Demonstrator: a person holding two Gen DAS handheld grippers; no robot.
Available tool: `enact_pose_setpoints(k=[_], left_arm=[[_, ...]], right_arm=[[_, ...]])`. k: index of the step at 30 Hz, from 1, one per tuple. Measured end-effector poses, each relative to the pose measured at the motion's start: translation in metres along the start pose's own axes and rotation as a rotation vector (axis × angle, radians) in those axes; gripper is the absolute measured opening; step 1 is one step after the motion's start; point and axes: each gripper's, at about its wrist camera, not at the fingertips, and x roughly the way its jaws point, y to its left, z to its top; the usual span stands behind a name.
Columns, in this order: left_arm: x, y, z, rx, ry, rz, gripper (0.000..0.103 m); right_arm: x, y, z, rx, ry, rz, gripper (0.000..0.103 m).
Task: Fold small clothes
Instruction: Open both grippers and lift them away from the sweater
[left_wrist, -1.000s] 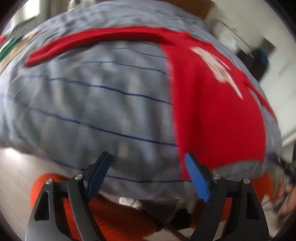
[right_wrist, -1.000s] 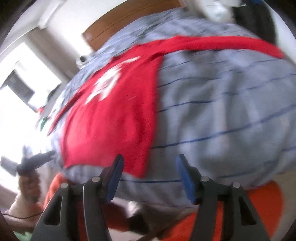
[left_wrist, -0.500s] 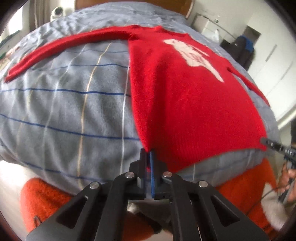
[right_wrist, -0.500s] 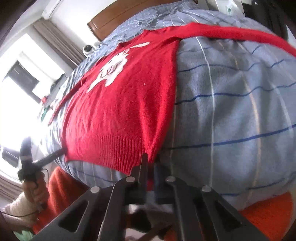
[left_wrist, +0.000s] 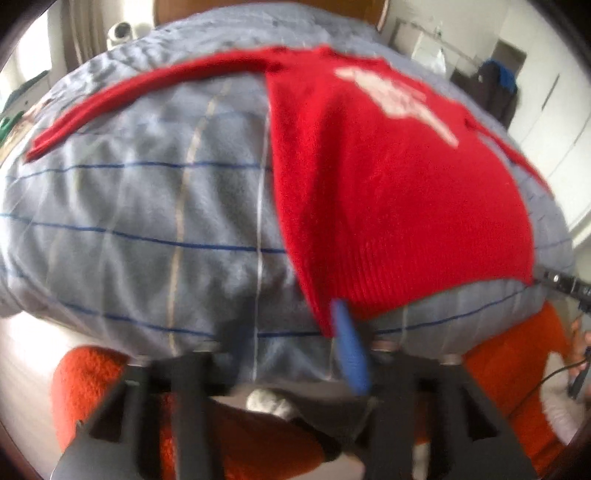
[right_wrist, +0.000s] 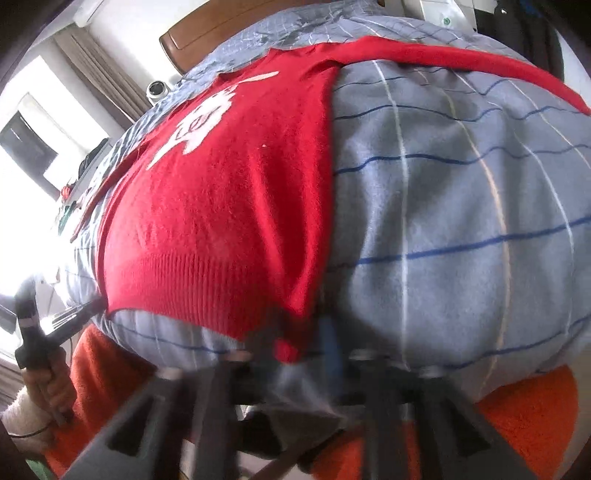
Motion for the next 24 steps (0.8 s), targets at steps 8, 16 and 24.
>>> enact_pose_setpoints(k=[8,16,24], left_arm=[[-0.03,0.032,0.06,-0.065,-0.201,0.085,0.085],[0.032,0.078,0.113,-0.165,-0.199,0.177,0.098],[0.052,0.073,0.086,-0.148,-0.261,0.267,0.103]], right_arm=[[-0.05,-0.025,-0.004,0.108,-0.23,-0.124,0.059],[-0.041,-0.042,-0.002,0.178,-0.258,-0.148,0.059],[-0.038,-0.058,-0.009,0.26,-0.251,-0.109,0.059]])
